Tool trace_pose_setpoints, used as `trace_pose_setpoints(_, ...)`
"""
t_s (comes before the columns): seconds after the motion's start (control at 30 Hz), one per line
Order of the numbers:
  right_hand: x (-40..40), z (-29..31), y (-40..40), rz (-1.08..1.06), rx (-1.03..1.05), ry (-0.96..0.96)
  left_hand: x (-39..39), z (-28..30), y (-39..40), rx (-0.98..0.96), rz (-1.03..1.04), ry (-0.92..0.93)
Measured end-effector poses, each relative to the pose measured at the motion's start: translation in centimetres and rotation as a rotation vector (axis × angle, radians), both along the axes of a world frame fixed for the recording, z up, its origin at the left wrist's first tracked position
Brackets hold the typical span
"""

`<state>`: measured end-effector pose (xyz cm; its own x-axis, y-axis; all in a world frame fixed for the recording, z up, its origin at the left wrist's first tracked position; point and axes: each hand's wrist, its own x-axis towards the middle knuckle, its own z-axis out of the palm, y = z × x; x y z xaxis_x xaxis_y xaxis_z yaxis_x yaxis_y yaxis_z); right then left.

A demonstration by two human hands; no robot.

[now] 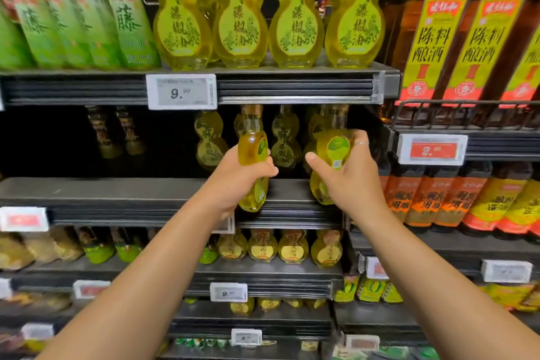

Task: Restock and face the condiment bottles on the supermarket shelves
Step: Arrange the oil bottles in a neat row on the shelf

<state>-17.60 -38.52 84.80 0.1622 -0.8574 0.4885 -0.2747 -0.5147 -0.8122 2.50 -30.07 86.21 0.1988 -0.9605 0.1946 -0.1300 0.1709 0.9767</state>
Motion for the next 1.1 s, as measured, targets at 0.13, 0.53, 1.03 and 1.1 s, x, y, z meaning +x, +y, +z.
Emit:
trace_pose_setpoints(0.13,0.0,-0.7,-0.6,-0.058,0.005,-0.008,0.8,-0.7,-1.0,0.008,-0.003,-0.065)
trace_pose_setpoints(0.53,0.8,-1.1,-1.5,-0.105,0.027,0.040,1.5,-2.0,-2.5,0.034,0.124,-0.041)
trace_pose_setpoints(1.03,-0.2,-1.3,0.5,-0.140,0.096,0.269,2.5,-2.6,-2.2,0.090,0.180,-0.043)
trace_pose_setpoints(1.1,-0.4,-1.3,0.8,-0.144,0.102,0.324,2.4,-2.7,-2.0,0.093,0.208,-0.040)
